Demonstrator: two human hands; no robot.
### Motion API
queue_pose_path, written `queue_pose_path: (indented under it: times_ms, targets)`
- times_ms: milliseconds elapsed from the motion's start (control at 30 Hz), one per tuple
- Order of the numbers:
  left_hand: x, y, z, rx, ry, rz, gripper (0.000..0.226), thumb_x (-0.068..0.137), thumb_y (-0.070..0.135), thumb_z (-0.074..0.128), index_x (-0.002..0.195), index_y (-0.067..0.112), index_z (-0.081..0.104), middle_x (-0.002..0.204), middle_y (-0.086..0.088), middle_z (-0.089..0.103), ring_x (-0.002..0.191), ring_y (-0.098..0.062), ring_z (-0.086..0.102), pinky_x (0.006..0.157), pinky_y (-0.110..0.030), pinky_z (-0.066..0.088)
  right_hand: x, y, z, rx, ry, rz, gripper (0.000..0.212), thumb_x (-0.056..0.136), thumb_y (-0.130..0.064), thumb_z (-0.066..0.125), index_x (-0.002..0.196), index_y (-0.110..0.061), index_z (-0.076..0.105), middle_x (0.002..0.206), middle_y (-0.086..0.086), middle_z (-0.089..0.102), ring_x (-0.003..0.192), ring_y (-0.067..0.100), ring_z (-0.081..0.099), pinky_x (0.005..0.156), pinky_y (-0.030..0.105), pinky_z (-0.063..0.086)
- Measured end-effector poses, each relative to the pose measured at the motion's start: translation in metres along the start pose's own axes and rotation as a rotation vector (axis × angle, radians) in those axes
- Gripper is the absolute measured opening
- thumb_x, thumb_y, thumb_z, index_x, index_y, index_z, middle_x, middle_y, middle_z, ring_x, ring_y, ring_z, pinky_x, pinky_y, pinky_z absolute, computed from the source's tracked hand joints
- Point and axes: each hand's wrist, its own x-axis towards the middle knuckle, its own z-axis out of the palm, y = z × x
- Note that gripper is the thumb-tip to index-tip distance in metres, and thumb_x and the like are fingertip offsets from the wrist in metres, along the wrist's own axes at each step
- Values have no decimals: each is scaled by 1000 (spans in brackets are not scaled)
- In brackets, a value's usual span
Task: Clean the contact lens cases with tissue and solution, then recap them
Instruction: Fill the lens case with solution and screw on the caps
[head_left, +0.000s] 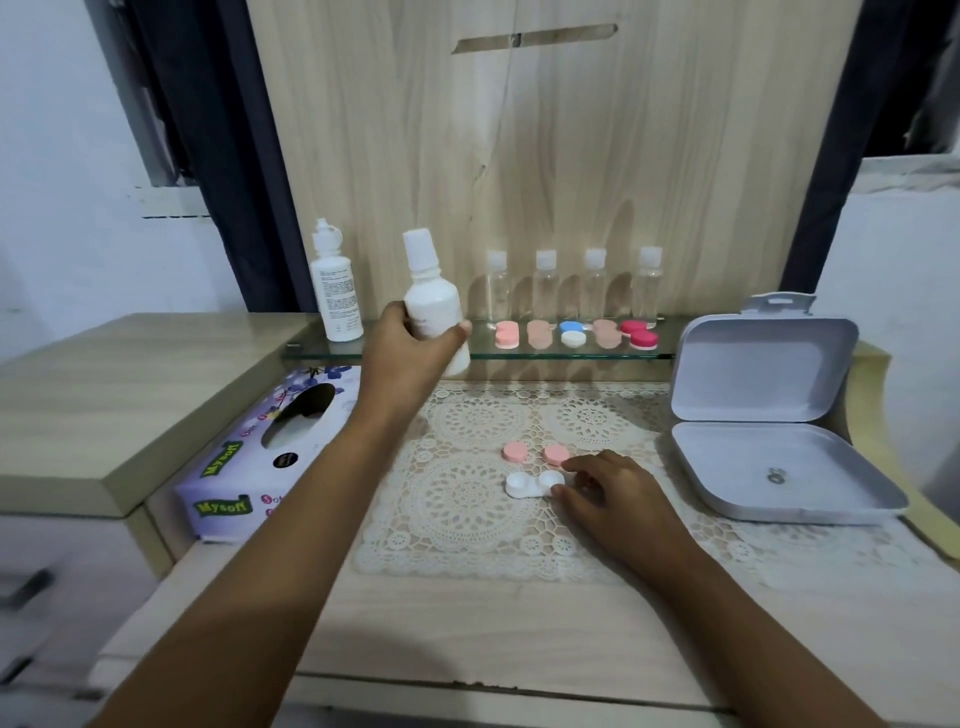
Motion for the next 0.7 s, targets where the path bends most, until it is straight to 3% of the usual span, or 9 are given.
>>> queue_pose_path:
  times_ms: [100,233,367,467,600,700]
  targets:
    - [-27,-20,0,2,-77,-31,47,80,32,71,120,18,51,109,3,60,96,-14,59,79,-32,49,0,-1,-1,0,-11,-1,33,84,-35,62,114,-22,64,87,-11,52,92,14,53,82,34,44]
    - [-45,-53,4,62,-157,-87,41,80,29,71,114,21,50,106,4,59,86,-7,58,62,-22,48,0,-1,-1,0,-15,14,33,85,-34,61,114,-20,64,87,-9,52,93,16,53,84,34,43]
    - [-51,-76,8,156,-168,-101,41,79,30,72,113,19,52,103,7,58,91,-11,57,73,-24,42,1,-1,1,6,-2,32,33,85,-36,60,114,-20,64,91,-6,57,95,16,54,85,35,44]
    - [-52,-81,10,134,-172,-112,42,80,30,72,115,17,53,102,7,58,92,-10,56,68,-19,40,3,-1,3,40,42,61,31,88,-37,57,113,-20,64,94,-3,61,89,12,54,79,28,42]
    - [-52,-84,11,112,-199,-105,39,81,29,71,113,22,50,101,11,57,84,2,53,64,-9,37,10,-6,-2,68,69,45,32,90,-38,54,116,-21,62,103,0,60,84,7,52,73,24,39]
    - [-52,-86,11,107,-208,-104,40,81,31,71,114,23,49,102,11,58,88,-4,55,69,-16,39,26,-26,-12,98,83,-35,32,90,-37,54,115,-18,61,98,-1,61,85,10,57,72,24,41]
